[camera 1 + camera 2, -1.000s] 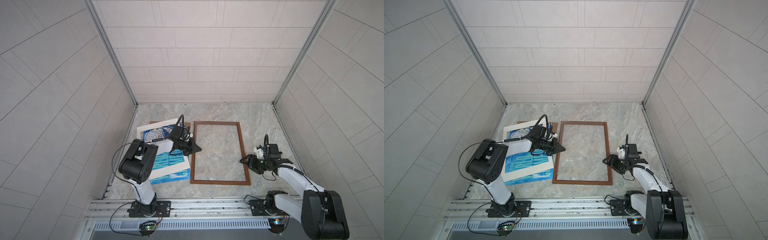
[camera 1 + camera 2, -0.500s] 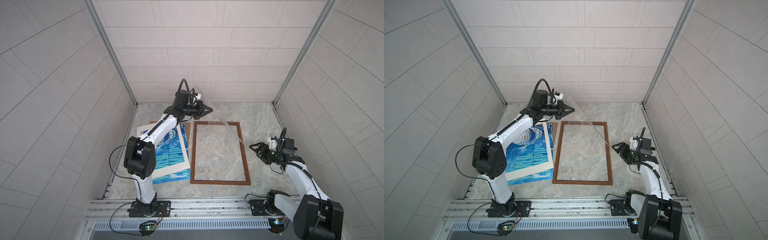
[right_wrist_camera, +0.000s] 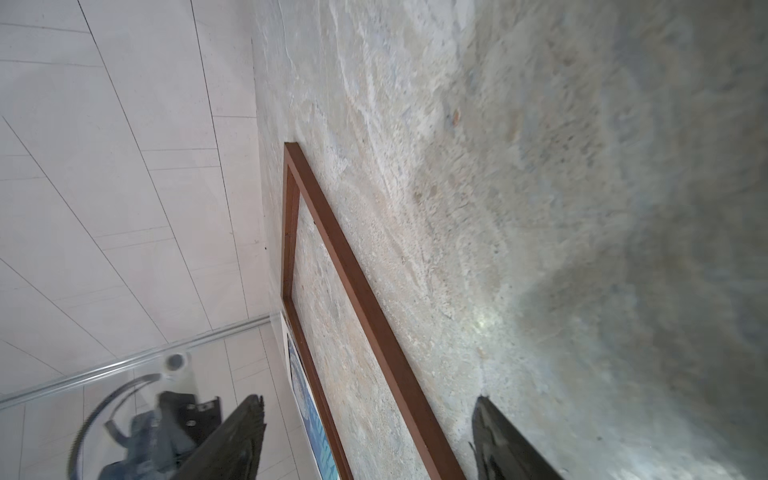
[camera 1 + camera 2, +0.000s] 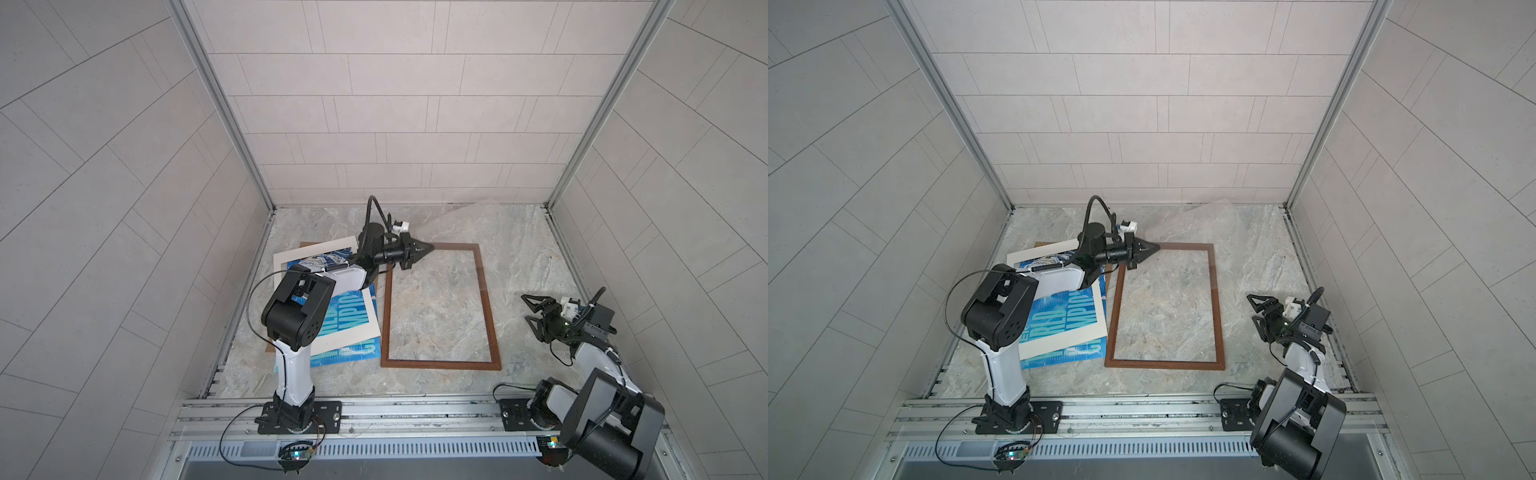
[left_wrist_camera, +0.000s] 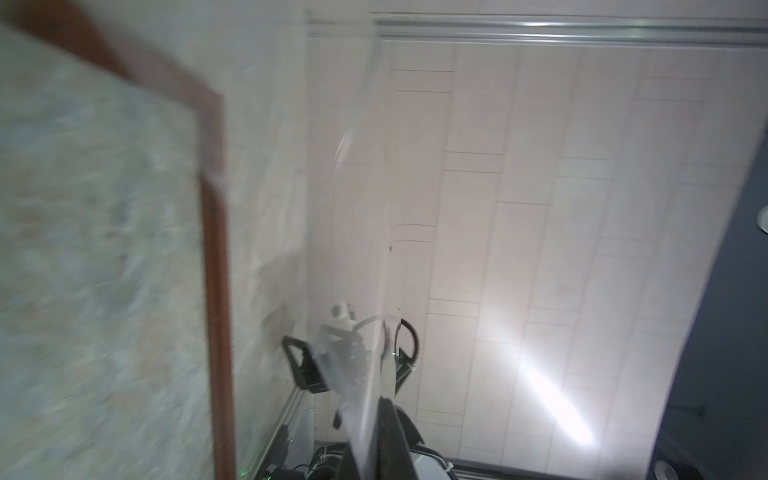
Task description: Put the photo into the frame
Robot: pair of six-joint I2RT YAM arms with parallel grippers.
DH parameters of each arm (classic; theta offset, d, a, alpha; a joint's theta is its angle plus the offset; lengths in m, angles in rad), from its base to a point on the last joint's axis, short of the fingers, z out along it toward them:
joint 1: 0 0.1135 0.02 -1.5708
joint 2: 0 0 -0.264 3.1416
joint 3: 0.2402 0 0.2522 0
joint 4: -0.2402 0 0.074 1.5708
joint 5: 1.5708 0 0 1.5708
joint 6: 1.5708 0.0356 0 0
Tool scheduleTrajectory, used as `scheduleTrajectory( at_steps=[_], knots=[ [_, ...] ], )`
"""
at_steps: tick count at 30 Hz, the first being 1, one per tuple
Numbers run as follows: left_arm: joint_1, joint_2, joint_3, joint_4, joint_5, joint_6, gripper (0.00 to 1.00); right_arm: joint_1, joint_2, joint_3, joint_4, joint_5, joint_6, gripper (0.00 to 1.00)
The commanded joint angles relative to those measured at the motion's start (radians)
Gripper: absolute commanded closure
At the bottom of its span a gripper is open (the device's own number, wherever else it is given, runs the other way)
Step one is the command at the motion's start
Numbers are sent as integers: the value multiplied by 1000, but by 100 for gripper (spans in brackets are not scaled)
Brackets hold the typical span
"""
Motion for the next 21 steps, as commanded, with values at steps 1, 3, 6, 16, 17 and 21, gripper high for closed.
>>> scheduleTrajectory(
  at_steps=[1, 3, 6, 16, 17, 21],
  knots=[
    [3, -127, -26, -296, -36, 329, 100, -5, -11, -8, 13, 11, -16, 26],
    [3, -134, -43, -390, -36, 386, 100, 10, 2, -5, 2, 7, -50, 25],
    [3, -131, -90, -402, -31, 395, 100, 88, 37, 35, -108, 19, -136, 24],
    [4, -117, -158, -430, -60, 433, 100, 178, 92, 19, -267, 65, -324, 21],
    [3, -111, -156, -432, -56, 438, 100, 185, 97, 8, -236, 58, -313, 22],
    [2, -88, -154, -427, -47, 441, 100, 235, 138, 20, -229, 53, -311, 24]
  ],
)
